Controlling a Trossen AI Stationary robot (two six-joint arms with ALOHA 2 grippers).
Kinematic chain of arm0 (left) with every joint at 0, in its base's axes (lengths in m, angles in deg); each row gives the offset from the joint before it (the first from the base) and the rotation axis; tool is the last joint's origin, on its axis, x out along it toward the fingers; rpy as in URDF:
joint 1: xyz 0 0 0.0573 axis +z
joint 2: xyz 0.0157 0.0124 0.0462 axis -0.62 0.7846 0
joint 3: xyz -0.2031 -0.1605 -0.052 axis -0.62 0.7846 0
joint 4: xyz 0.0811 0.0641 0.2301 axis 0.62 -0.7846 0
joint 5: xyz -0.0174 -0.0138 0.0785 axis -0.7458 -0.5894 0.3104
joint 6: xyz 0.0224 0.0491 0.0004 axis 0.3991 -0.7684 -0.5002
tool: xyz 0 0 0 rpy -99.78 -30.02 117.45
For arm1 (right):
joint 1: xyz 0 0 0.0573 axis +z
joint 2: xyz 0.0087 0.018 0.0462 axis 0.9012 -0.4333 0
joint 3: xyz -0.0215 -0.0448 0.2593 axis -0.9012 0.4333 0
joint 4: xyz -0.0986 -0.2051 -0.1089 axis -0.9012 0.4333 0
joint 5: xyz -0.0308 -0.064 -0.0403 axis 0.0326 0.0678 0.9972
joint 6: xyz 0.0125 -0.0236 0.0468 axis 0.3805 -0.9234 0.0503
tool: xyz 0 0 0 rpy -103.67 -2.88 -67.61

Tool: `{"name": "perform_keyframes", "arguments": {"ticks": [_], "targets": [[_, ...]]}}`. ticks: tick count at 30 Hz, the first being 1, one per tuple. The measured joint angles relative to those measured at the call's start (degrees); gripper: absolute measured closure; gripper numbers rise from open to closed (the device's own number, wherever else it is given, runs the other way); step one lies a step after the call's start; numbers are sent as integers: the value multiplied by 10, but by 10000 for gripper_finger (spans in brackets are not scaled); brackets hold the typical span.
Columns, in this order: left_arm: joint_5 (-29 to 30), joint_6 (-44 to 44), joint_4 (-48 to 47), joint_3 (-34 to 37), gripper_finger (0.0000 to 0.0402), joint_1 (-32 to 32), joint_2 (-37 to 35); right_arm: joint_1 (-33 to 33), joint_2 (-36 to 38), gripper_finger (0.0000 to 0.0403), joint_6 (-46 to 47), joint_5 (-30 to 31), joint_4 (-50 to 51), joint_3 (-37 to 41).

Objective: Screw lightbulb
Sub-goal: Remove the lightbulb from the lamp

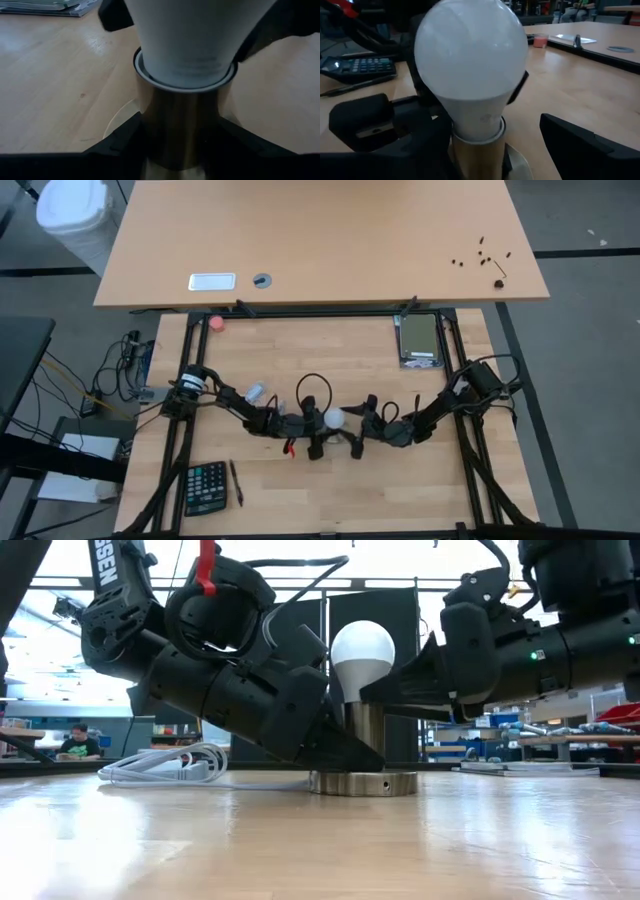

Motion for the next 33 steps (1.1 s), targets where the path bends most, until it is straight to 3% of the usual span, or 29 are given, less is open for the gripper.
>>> {"name": "perform_keyframes", "arguments": {"ticks": [3, 7, 9, 14, 26, 33], "targets": [[0, 1, -1, 0, 206, 0, -1, 11, 10, 91, 15, 25, 0, 18], [-4, -1, -4, 0, 206, -1, -1, 39, 29, 94, 54, 144, 3, 54], [-5, -1, -4, 0, 206, -1, -1, 52, 37, 94, 64, 163, 4, 66], [-5, -2, -6, 0, 206, -1, -1, 55, 37, 94, 62, 59, 18, 42], [-5, -1, -7, 0, 206, 0, -1, 18, 32, 94, 7, -11, 126, -62], [-4, -1, -7, 0, 206, 0, -1, 1, 17, 94, -9, -30, 92, -60]]}}
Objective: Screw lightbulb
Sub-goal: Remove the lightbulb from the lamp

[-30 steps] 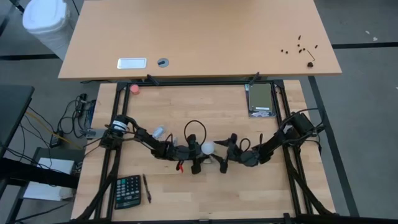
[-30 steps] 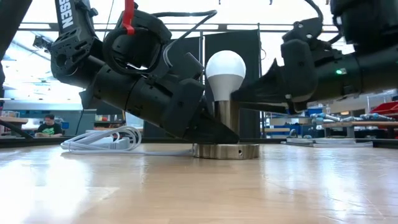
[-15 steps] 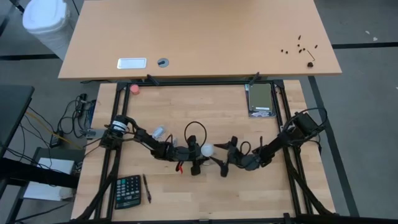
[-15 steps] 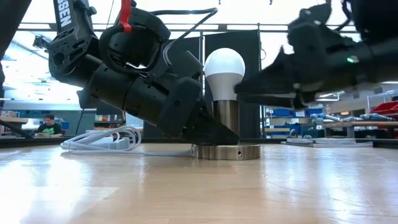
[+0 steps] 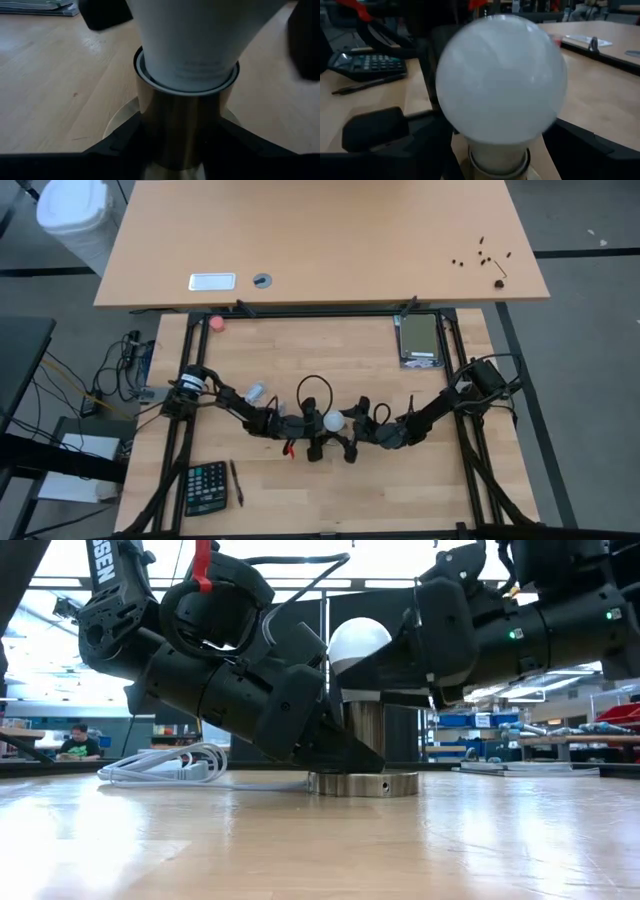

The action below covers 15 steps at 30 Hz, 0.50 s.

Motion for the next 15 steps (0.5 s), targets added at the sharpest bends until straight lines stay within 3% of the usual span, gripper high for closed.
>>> {"name": "perform_keyframes", "arguments": {"ticks": [10, 15], "targets": [[0, 0, 0, 0, 206, 0, 0, 0, -2, 101, -11, -1, -12, -1], [0, 0, 0, 0, 206, 0, 0, 0, -2, 152, -15, 0, -11, -1]]}}
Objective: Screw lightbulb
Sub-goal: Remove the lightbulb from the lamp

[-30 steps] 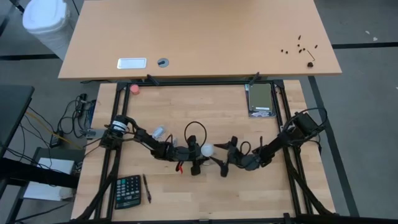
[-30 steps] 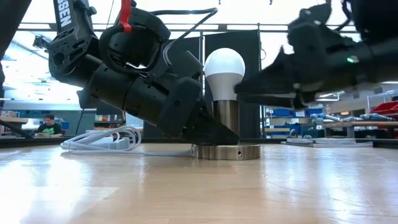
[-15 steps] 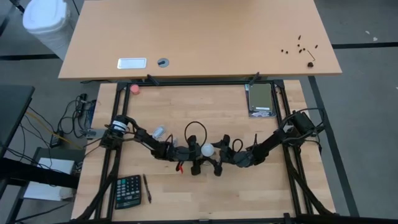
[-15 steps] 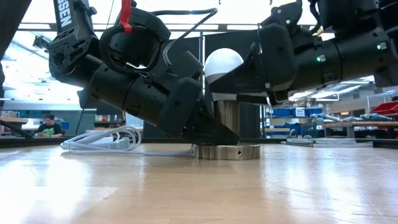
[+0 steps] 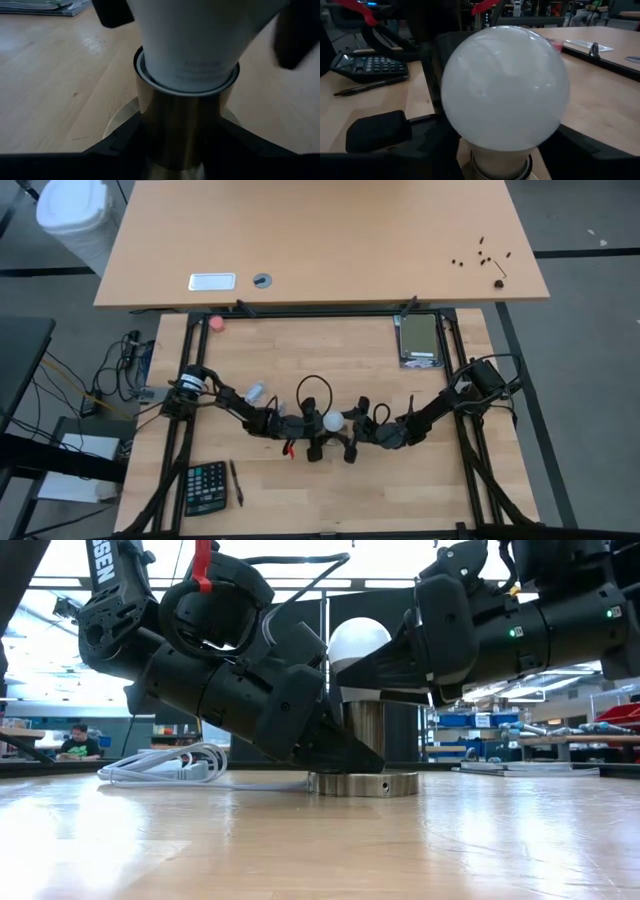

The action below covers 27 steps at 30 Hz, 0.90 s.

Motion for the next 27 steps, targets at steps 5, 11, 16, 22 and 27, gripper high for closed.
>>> {"name": "perform_keyframes", "arguments": {"ticks": [5, 11, 16, 22, 27], "targets": [[0, 0, 0, 0, 206, 0, 0, 0, -1, 206, -1, 0, 7, 1], [-2, 2, 1, 0, 206, 0, 0, 6, -2, 219, -3, 0, 10, 2], [-11, 1, 0, 0, 206, 0, 0, 8, -2, 227, -8, -13, 8, 3], [-15, -1, -4, 0, 206, -1, 0, -3, -1, 234, -11, -69, -21, 25], [-21, -2, -8, 0, 206, -2, 0, -39, 0, 235, -25, -205, -72, 55]]}}
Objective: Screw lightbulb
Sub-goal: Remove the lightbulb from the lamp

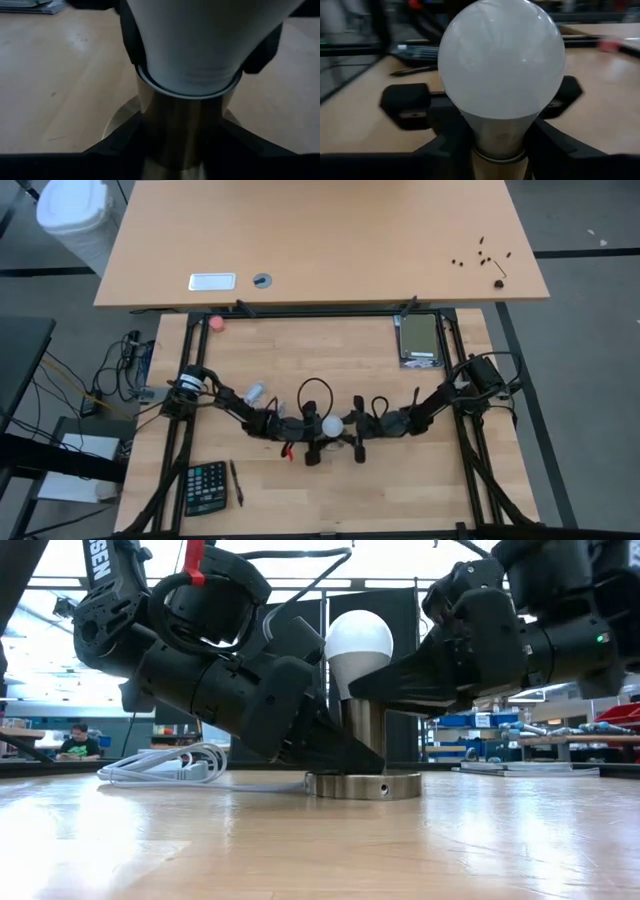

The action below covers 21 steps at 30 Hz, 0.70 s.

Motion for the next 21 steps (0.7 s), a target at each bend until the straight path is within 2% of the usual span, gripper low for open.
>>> {"name": "perform_keyframes", "arguments": {"ticks": [8, 10, 13, 17, 21], "targets": [[-18, -4, 0, 0, 206, -3, 0, -74, 2, 235, -21, -242, -9, 11], [-17, -3, 0, 0, 206, -4, 0, -90, 2, 235, -22, -275, -7, 11], [-11, -3, 0, 0, 206, -4, 0, -103, 2, 224, -2, -280, -6, 11], [-5, -6, -2, 0, 206, -3, 0, -100, 2, 181, 20, -276, -8, 10], [-4, -7, -2, 0, 206, -2, 0, -80, 2, 127, 46, -222, -9, 10]]}}
